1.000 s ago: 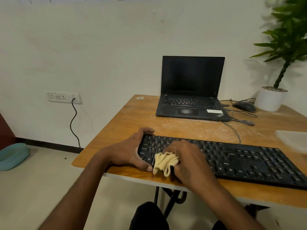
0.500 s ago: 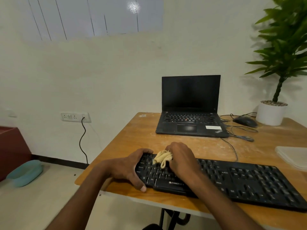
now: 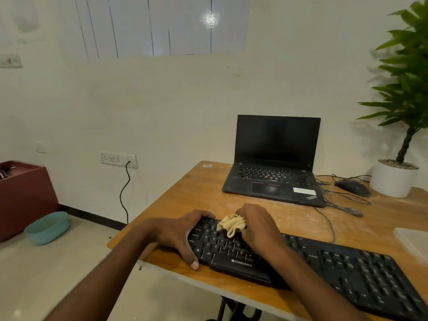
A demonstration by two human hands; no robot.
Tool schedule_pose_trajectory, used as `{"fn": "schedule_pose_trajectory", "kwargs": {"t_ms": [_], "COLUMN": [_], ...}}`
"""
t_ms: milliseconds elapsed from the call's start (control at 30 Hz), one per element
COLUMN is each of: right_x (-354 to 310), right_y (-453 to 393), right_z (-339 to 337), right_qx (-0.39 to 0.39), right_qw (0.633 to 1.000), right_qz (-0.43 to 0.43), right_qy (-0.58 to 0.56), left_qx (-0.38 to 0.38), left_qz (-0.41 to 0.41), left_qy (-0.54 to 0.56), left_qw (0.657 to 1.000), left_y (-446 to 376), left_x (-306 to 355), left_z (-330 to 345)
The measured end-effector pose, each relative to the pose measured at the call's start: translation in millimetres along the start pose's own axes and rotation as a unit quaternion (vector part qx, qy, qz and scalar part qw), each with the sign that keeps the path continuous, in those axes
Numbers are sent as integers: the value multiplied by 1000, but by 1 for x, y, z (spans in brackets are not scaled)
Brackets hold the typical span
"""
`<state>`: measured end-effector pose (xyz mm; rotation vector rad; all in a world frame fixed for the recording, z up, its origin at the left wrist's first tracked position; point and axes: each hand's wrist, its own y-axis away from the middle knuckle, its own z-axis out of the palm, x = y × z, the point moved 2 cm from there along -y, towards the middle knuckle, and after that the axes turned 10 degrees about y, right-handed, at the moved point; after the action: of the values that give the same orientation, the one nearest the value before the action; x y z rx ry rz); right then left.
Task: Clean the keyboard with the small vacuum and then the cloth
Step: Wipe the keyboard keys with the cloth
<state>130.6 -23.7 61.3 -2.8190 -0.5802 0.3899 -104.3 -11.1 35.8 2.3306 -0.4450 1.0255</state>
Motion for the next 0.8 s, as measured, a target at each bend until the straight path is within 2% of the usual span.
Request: {"fn": "schedule_pose_trajectory", "kwargs": {"t_ms": [133,333,433,567,700,800], "right_x": [5,-15,-20,-14,7,21], "right_y": [-10,38,55,52,10,-12], "right_z": [2,2,-3,-5,-3,2], "right_qx": [-8,-38,-42,-37,18,18], "right_qw": [1000,997,997,998,1000,999], "right_qz": [7,-64,-66,-41,18,46], "right_qy": [15,4,-8,-39,5,19], "left_qx": [4,30,31,32,18,17], "left_qz": [11,47,54,77,116,130], "left_qy": [14,-7,-28,-4,38,69], "left_qw": [1000,998,998,996,992,989], "left_y": [-3,-7,-9,-10,-9,-7], "left_x": [-4,-16,-15,-22,-26,-27], "left_z": [0,0,1,2,3,4]}}
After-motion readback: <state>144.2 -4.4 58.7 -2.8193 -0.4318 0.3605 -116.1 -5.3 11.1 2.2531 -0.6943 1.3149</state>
